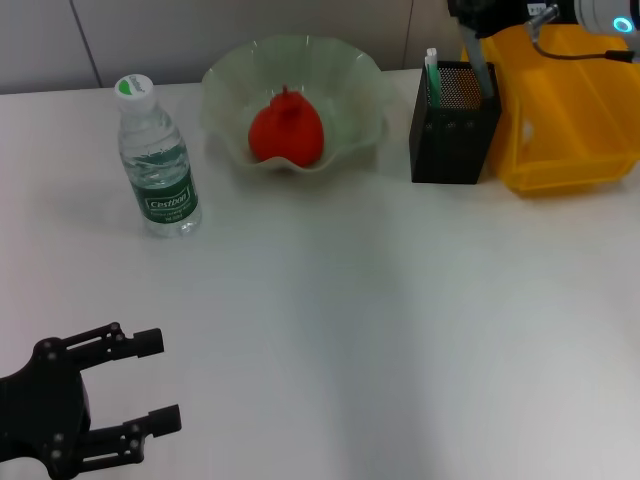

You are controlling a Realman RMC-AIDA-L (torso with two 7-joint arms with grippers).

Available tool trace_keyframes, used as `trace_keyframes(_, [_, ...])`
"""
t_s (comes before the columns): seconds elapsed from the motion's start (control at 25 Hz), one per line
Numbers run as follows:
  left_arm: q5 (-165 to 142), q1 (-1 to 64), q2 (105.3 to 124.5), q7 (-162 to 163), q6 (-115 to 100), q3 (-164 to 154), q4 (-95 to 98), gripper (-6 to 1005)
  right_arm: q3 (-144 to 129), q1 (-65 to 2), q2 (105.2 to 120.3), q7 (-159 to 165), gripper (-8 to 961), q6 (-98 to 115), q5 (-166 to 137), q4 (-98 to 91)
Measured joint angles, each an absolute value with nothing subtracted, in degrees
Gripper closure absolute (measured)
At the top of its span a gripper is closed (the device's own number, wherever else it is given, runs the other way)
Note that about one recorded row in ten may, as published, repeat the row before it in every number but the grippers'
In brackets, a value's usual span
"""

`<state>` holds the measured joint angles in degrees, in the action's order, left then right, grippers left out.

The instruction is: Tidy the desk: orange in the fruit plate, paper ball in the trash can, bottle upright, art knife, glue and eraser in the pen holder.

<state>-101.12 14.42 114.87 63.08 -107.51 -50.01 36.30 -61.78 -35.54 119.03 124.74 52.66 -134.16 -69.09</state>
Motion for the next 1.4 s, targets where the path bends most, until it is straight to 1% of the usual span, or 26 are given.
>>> trace_keyframes(0.6, [-100.9, 14.6, 114.83, 63.1, -107.3, -50.0, 36.3, 231, -61.3, -37.3, 118.97, 124.3, 804, 51.4, -133.9, -65.6])
trace_keyframes(0.84, [-100.8, 14.7, 114.8, 63.2, -107.4, -50.0, 36.3, 231, -61.1, -36.6, 119.04, 124.9, 631, 52.1, -133.9, -66.5])
trace_keyframes(1.0, [-100.9, 15.1, 114.58, 64.4, -107.8, -50.1, 36.3, 231, -61.0, -34.6, 118.99, 125.6, 450, 55.9, -131.5, -70.0])
trace_keyframes(1.04, [-101.0, 15.4, 114.36, 65.3, -108.1, -50.1, 36.3, 230, -61.0, -32.1, 118.74, 125.3, 405, 60.6, -127.2, -73.8])
trace_keyframes(1.08, [-101.1, 15.7, 114.12, 66.0, -108.3, -50.3, 36.3, 230, -61.0, -32.1, 118.74, 125.3, 391, 60.6, -127.2, -73.8])
trace_keyframes(1.12, [-101.1, 15.9, 113.97, 66.5, -108.5, -50.4, 36.3, 230, -61.0, -30.7, 118.61, 124.8, 377, 63.6, -124.9, -76.1])
trace_keyframes(1.16, [-101.1, 16.3, 113.72, 67.5, -108.8, -50.3, 36.3, 230, -60.8, -27.4, 118.6, 122.5, 363, 69.5, -121.1, -80.5])
trace_keyframes(1.2, [-101.1, 16.3, 113.72, 67.5, -108.8, -50.3, 36.3, 230, -60.8, -27.4, 118.6, 122.5, 348, 69.5, -121.1, -80.5])
trace_keyframes(1.24, [-101.1, 16.7, 113.52, 68.1, -108.9, -50.2, 36.3, 230, -60.4, -23.8, 118.9, 119.6, 334, 74.6, -117.9, -84.2])
trace_keyframes(1.28, [-101.1, 16.7, 113.52, 68.1, -108.9, -50.2, 36.3, 230, -60.4, -23.8, 118.9, 119.6, 320, 74.6, -117.9, -84.2])
trace_keyframes(1.32, [-101.1, 16.9, 113.28, 68.4, -108.9, -50.1, 36.3, 230, -60.2, -21.9, 119.04, 118.1, 306, 77.0, -116.3, -85.7])
trace_keyframes(1.36, [-101.1, 17.3, 112.98, 69.1, -109.0, -50.1, 36.2, 230, -60.2, -18.4, 119.14, 115.0, 292, 82.0, -112.7, -86.8])
trace_keyframes(1.4, [-101.1, 17.3, 112.98, 69.1, -109.0, -50.1, 36.2, 230, -60.2, -18.4, 119.14, 115.0, 292, 82.0, -112.7, -86.8])
